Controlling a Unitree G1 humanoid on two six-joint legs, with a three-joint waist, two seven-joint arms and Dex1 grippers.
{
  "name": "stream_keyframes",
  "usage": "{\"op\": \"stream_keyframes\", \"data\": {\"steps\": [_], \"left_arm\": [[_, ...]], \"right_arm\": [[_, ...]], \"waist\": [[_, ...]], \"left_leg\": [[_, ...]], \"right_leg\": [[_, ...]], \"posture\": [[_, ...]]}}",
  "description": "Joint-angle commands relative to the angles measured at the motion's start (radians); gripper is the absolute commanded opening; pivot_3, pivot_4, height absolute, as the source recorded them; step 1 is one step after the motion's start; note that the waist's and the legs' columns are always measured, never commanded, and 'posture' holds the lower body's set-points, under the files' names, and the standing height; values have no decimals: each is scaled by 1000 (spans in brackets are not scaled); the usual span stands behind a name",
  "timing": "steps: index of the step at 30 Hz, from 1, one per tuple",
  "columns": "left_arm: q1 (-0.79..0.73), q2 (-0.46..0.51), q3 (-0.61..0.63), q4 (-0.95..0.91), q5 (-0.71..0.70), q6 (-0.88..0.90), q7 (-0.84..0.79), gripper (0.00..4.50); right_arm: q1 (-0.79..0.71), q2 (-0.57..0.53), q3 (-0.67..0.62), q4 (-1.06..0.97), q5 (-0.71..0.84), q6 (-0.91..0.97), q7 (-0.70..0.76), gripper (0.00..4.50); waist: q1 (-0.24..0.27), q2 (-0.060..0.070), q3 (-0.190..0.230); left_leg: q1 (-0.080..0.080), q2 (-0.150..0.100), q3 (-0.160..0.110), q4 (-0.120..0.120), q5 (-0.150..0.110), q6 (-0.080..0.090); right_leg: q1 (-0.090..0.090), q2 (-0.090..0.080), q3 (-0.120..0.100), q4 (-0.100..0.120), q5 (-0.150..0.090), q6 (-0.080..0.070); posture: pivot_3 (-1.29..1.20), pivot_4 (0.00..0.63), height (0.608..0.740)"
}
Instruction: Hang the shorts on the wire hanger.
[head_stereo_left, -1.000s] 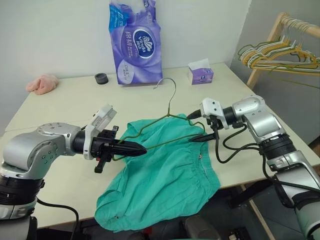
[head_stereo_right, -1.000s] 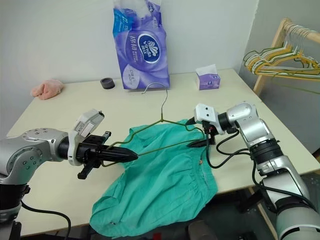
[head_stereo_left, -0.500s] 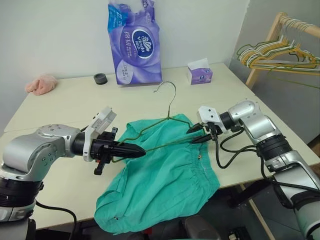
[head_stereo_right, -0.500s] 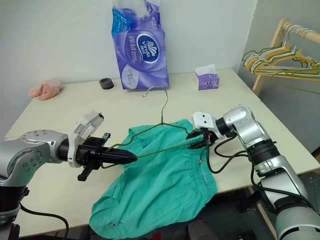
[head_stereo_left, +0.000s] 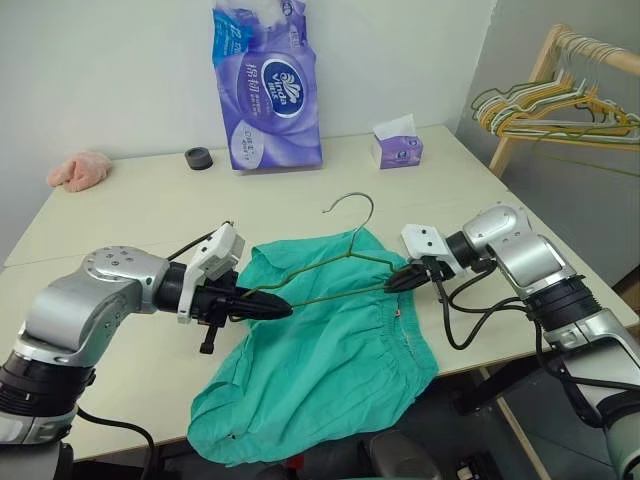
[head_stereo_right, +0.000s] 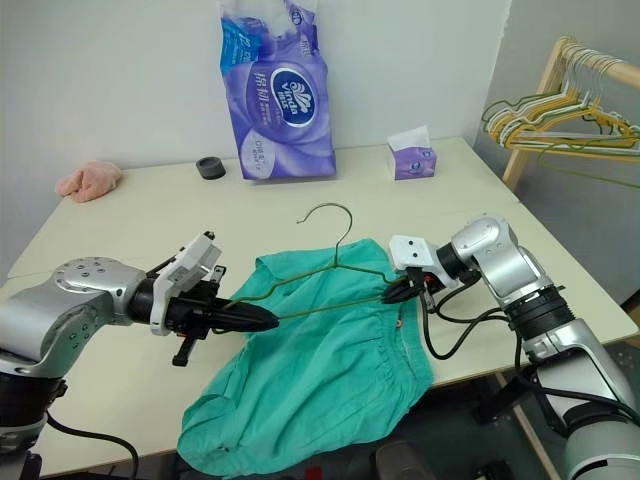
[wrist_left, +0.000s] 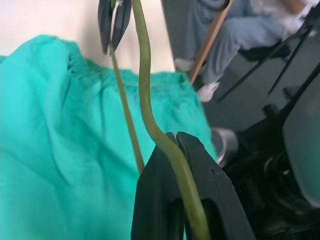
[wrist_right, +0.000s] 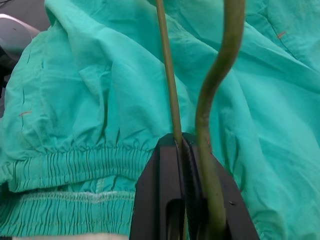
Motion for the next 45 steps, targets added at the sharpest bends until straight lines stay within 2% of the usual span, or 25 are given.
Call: {"op": "stream_keyframes", "data": {"steps": [1,3,8,13,15,18,24,25,29,34,39,45], "left_arm": [[-11,-11,-1,27,77,-99,26,1482],[-17,-23,5,80,134,-167,57,2062],[-30,-61,78,213,191,-261,148,2062],[19,-69,125,251,193,-304,175,2062],[-11,-104,179,346,199,-308,269,2062],[-18,-115,217,396,184,-304,292,2551],[1,-132,208,257,78,-158,250,4283],[17,-121,191,218,65,-139,219,4453],[63,-90,151,117,39,-105,135,4453],[56,-98,134,116,54,-112,124,4453],[54,-107,126,132,73,-127,119,4453],[52,-103,112,138,78,-145,97,4453]], "right_arm": [[-2,-13,-16,-43,35,14,60,0],[9,-27,-21,-45,38,28,55,0],[64,-68,-38,-54,48,60,28,0],[116,-83,-89,-81,93,163,-23,0],[145,-103,-130,-101,120,220,-39,0],[209,-150,-196,-146,160,295,-62,0],[330,-239,-313,-250,239,430,-111,0],[356,-262,-333,-264,250,450,-116,0],[476,-346,-407,-312,298,523,-125,0],[709,-437,-541,-386,375,623,-135,0],[877,-471,-631,-430,420,662,-151,0],[1003,-491,-680,-427,433,675,-163,0]], "waist": [[-1,0,0],[-1,0,0],[0,0,0],[0,0,0],[1,0,0],[4,-1,0],[22,-1,0],[23,-1,0],[26,-1,0],[27,-2,1],[23,-2,1],[20,-3,1]], "left_leg": [[0,0,0,0,0,0],[0,0,0,0,0,0],[0,0,0,0,0,0],[0,0,0,0,0,0],[0,1,0,0,0,0],[0,1,-1,0,0,0],[-1,-1,0,0,0,0],[-1,-1,1,0,0,0],[0,0,1,0,0,0],[1,0,1,-1,0,0],[3,0,2,-1,0,0],[2,0,2,-1,0,0]], "right_leg": [[0,0,0,0,0,0],[0,0,0,0,0,0],[0,0,0,0,0,0],[0,-2,0,0,0,0],[0,-3,0,0,0,0],[0,-3,-2,1,0,0],[0,-4,-1,0,0,0],[0,-3,-1,0,-1,1],[1,-2,-1,0,-3,5],[2,1,-1,0,-3,4],[4,2,0,-2,-4,4],[3,3,1,-3,-4,4]], "posture": [[-276,16,740],[-276,16,740],[-272,19,740],[-270,22,740],[-270,24,740],[-274,30,740],[-279,36,740],[-279,36,740],[-290,44,740],[-309,48,740],[-321,46,740],[-329,40,740]]}}
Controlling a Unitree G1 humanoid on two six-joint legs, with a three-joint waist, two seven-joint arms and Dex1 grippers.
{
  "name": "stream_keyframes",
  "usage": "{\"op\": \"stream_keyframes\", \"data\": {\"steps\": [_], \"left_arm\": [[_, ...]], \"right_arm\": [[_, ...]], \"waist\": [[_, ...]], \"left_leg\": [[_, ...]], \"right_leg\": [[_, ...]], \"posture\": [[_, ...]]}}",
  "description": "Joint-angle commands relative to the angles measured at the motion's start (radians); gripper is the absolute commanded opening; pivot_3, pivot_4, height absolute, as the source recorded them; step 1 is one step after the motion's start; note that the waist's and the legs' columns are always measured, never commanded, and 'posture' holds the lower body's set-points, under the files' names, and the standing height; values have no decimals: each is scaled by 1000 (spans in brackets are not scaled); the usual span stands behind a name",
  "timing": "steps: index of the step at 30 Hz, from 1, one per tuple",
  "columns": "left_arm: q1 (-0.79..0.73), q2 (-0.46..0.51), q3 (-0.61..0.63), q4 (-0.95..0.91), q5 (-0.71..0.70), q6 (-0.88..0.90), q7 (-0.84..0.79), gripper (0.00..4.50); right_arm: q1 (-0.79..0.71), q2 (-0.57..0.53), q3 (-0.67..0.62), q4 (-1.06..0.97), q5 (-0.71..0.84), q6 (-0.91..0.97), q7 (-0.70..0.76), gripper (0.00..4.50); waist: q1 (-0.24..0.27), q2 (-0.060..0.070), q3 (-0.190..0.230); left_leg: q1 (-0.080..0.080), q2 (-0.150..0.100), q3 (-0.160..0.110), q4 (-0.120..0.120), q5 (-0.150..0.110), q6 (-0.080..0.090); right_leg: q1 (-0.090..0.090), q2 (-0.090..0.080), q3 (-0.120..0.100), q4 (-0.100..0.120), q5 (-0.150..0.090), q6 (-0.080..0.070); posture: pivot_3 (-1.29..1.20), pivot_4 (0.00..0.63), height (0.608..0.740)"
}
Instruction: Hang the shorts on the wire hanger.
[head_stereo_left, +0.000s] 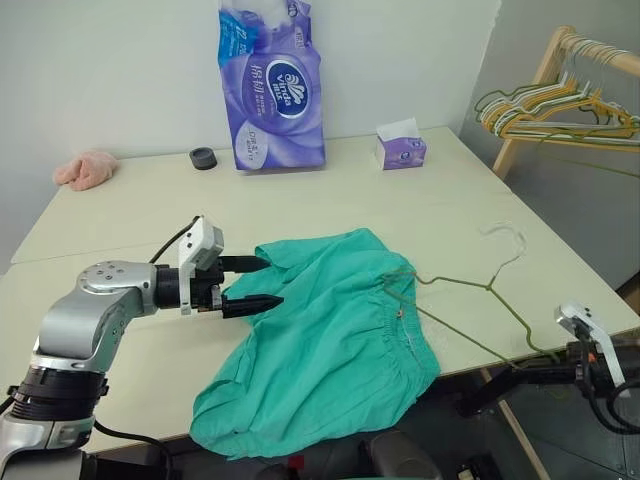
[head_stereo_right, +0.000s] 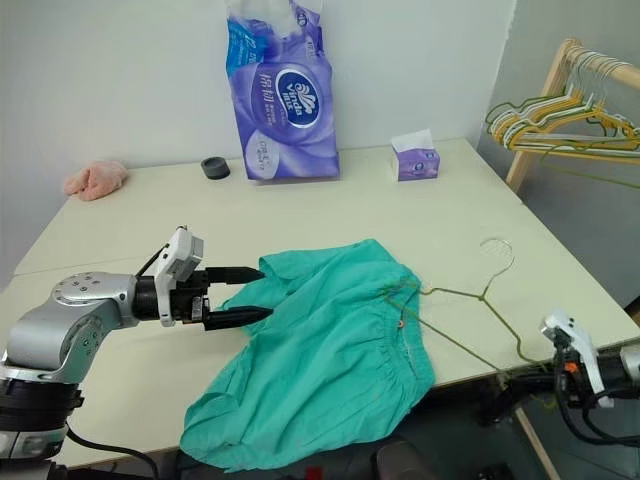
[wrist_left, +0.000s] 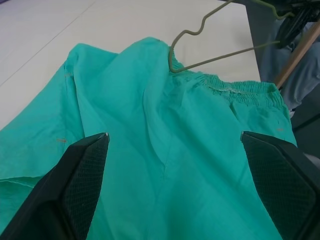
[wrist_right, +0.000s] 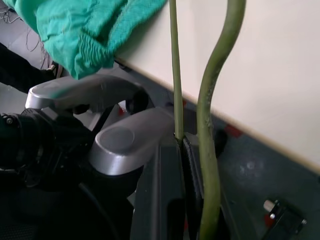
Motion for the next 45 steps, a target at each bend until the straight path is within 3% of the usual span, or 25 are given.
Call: {"op": "stream_keyframes", "data": {"steps": [1,8,18,25,35,45], "left_arm": [[-13,6,1,-13,1,-23,-20,4453],[9,5,5,-34,0,-51,-38,4453],[11,-66,33,-2,62,-242,27,4453],[39,13,24,-34,-16,-148,-85,4453],[3,11,25,-22,-14,-122,-54,4453],[11,-3,49,-29,-19,-117,11,4453]], "right_arm": [[25,-23,-46,6,19,3,-8,0],[56,-16,-73,47,44,26,-34,0],[24,45,-65,-22,166,167,-100,0],[-48,61,-28,-72,224,209,-123,0],[-280,163,153,9,211,310,-250,0],[-550,269,191,99,215,355,-328,0]], "waist": [[0,0,0],[-3,0,0],[1,-1,0],[-3,-1,0],[3,-2,-1],[6,-1,-1]], "left_leg": [[0,0,0,0,0,0],[-1,0,0,0,0,0],[-1,0,1,0,0,0],[-1,0,1,0,0,0],[-2,1,1,0,0,0],[-2,0,1,0,0,0]], "right_leg": [[0,0,0,0,0,0],[0,0,0,-4,0,0],[1,0,1,-5,0,0],[0,0,1,-5,0,0],[0,0,1,-5,0,0],[0,0,2,-5,1,1]], "posture": [[-329,40,740],[-324,38,740],[-319,33,740],[-313,34,740],[-293,32,740],[-279,31,740]]}}
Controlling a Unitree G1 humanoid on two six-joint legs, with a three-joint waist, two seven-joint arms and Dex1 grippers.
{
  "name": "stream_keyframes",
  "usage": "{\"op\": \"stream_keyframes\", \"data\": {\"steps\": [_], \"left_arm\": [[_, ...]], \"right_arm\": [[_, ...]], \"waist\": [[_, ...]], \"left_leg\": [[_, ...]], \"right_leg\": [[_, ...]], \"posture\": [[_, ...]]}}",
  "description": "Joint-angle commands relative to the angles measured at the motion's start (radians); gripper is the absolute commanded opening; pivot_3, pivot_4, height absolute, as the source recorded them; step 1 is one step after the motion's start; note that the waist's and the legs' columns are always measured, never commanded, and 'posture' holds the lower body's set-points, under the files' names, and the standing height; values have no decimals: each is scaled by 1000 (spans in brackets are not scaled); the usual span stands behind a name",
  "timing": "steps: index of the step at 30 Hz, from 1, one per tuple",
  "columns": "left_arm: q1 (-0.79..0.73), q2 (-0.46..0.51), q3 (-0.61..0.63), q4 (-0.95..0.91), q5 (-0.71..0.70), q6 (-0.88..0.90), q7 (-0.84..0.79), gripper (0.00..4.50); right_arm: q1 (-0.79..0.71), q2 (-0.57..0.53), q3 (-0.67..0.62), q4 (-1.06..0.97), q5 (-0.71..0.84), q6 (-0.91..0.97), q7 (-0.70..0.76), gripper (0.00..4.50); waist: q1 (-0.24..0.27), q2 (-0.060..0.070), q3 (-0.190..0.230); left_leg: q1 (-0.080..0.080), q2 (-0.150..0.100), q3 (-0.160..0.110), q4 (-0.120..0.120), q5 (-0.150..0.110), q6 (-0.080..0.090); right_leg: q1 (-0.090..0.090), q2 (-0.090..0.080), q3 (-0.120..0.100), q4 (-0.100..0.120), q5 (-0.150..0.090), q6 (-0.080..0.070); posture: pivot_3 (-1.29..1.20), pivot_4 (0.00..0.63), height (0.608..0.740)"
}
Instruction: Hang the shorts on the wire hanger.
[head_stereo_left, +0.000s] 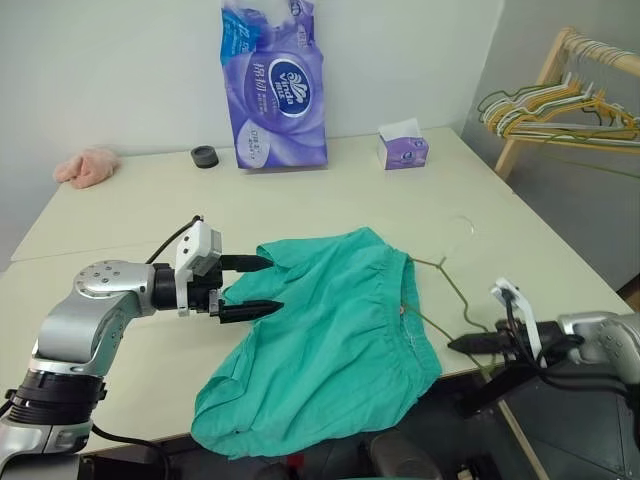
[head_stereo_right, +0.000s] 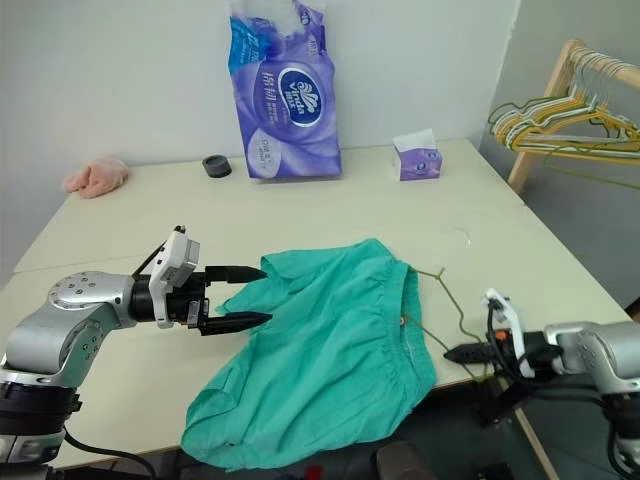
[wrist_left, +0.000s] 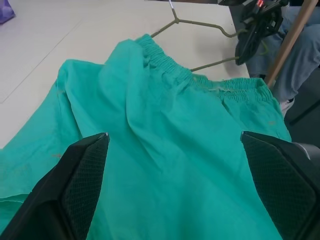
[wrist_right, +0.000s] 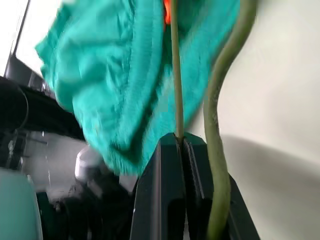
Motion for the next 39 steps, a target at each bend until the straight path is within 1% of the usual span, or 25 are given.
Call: {"op": "stream_keyframes", "data": {"steps": [1,5,8,13,17,19,24,27,31,36,39], "left_arm": [[-14,-3,44,-17,-9,1,31,4453],[-74,-31,67,40,1,18,117,4453],[-182,-74,104,135,2,25,214,4453],[-292,-77,120,223,7,3,216,4453],[-360,-63,96,242,-6,30,144,4453],[-387,-57,75,249,-2,38,100,4453],[-489,-63,4,334,51,8,0,4453],[-533,-80,-54,396,107,-56,-64,4453],[-527,-79,-135,433,180,-144,-166,4453],[-493,-73,-171,385,180,-139,-247,4453],[-450,-50,-204,348,214,-171,-292,4453]], "right_arm": [[-82,-4,-13,9,1,-30,-4,0],[-190,2,5,23,-22,-96,3,0],[-242,-17,49,-2,-49,-163,38,0],[-287,-53,103,-20,-101,-262,93,0],[-298,-75,163,-58,-155,-331,133,0],[-300,-77,186,-77,-178,-363,141,0],[-310,-73,234,-129,-247,-469,160,0],[-321,-64,252,-149,-269,-501,168,0],[-331,-55,257,-174,-278,-518,174,0],[-336,-50,251,-202,-275,-505,175,0],[-337,-56,260,-207,-291,-534,188,0]], "waist": [[2,0,0],[8,0,0],[13,0,0],[22,0,0],[21,0,0],[21,0,0],[21,0,0],[17,0,0],[4,0,0],[-10,0,0],[-17,0,0]], "left_leg": [[0,0,0,0,0,0],[-1,0,-1,0,0,0],[-1,0,-1,0,0,0],[-2,0,-1,0,0,0],[-3,0,-1,0,0,0],[-3,0,-1,0,0,0],[-4,-1,-1,0,0,0],[-3,-1,-1,1,0,0],[-3,0,-1,0,0,0],[-4,0,-1,0,0,0],[-3,0,-1,0,0,0]], "right_leg": [[0,0,0,0,0,0],[-1,0,-1,-1,0,0],[-1,0,-1,0,0,0],[-1,0,-1,-1,0,1],[-2,-1,-1,-1,1,0],[-3,-2,-2,0,2,-3],[-3,-2,-3,1,0,1],[-3,-2,-3,1,0,0],[-3,-2,-2,2,0,0],[-4,-3,-2,2,3,-3],[-4,-3,-2,2,2,-3]], "posture": [[-279,31,740],[-279,31,740],[-279,31,740],[-286,23,740],[-292,24,740],[-292,24,740],[-290,22,740],[-298,22,740],[-308,26,740],[-317,30,740],[-317,30,740]]}}
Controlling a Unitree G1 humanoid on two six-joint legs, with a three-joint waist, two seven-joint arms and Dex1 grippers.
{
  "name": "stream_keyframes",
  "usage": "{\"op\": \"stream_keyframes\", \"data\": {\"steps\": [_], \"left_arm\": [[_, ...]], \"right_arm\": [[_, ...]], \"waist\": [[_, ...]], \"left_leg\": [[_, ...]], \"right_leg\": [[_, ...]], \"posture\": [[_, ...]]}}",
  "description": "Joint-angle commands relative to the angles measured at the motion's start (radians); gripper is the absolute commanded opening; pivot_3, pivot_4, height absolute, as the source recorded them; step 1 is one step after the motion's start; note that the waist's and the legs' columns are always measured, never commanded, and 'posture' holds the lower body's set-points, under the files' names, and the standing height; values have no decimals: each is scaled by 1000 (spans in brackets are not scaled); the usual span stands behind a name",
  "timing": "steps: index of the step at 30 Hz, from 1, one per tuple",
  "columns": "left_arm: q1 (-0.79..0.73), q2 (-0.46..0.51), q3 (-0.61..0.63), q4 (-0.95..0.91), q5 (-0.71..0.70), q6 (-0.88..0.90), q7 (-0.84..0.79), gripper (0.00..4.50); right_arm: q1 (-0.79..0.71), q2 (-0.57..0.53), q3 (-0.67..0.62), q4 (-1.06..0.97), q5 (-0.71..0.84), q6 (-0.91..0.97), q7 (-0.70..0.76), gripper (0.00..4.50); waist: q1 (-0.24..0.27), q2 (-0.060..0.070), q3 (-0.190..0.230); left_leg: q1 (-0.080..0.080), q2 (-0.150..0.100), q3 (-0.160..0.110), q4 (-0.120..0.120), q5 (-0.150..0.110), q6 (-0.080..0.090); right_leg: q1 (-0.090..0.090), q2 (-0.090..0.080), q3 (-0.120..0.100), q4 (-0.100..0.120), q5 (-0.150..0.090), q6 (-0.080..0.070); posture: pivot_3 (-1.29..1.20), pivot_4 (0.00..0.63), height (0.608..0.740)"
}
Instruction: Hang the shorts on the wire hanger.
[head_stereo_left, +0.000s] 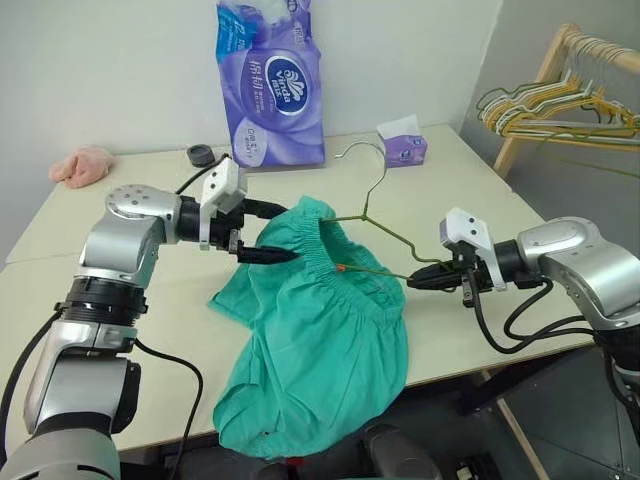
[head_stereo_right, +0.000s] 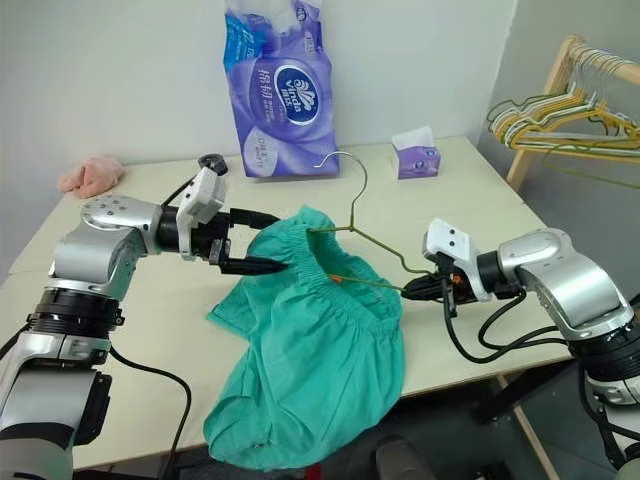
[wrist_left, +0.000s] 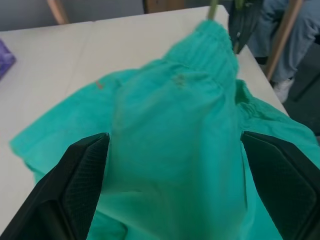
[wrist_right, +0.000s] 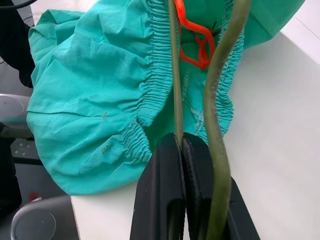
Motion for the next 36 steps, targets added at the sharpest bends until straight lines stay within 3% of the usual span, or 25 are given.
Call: {"op": "stream_keyframes", "data": {"steps": [1,3,6,19,25,26,36], "left_arm": [[16,26,-22,-38,45,-46,-26,4453],[18,21,-31,-15,75,-76,-20,4453],[36,21,-45,-9,102,-116,-41,3892],[106,-13,-21,-91,64,-47,-32,21],[134,-11,-3,-110,67,-18,1,21],[135,-10,3,-105,70,-17,10,0],[148,1,50,-77,67,-8,91,0]], "right_arm": [[-28,-6,-12,-40,-11,-41,24,0],[-30,-2,-18,-55,-7,-52,28,0],[-36,5,-19,-65,-12,-75,38,0],[-30,19,7,-80,-78,-171,63,0],[-23,22,22,-22,-139,-280,101,0],[-18,12,24,1,-160,-321,111,501],[-22,-123,-88,383,-295,-520,69,3846]], "waist": [[-5,0,0],[-10,0,0],[-13,0,0],[-15,0,0],[-16,0,0],[-15,0,0],[-14,0,0]], "left_leg": [[0,0,0,0,0,0],[0,0,0,0,0,0],[1,0,0,0,0,0],[1,0,0,1,0,0],[2,0,-1,1,0,0],[1,0,0,1,0,0],[2,-1,0,2,0,0]], "right_leg": [[0,0,0,0,0,0],[0,0,0,1,0,1],[0,0,0,2,-2,3],[0,-1,0,4,-2,3],[0,-1,0,5,-2,3],[0,-1,0,5,-2,3],[0,-2,0,5,0,-1]], "posture": [[-317,30,740],[-317,30,740],[-317,30,740],[-315,26,740],[-313,23,740],[-313,23,740],[-303,23,740]]}}
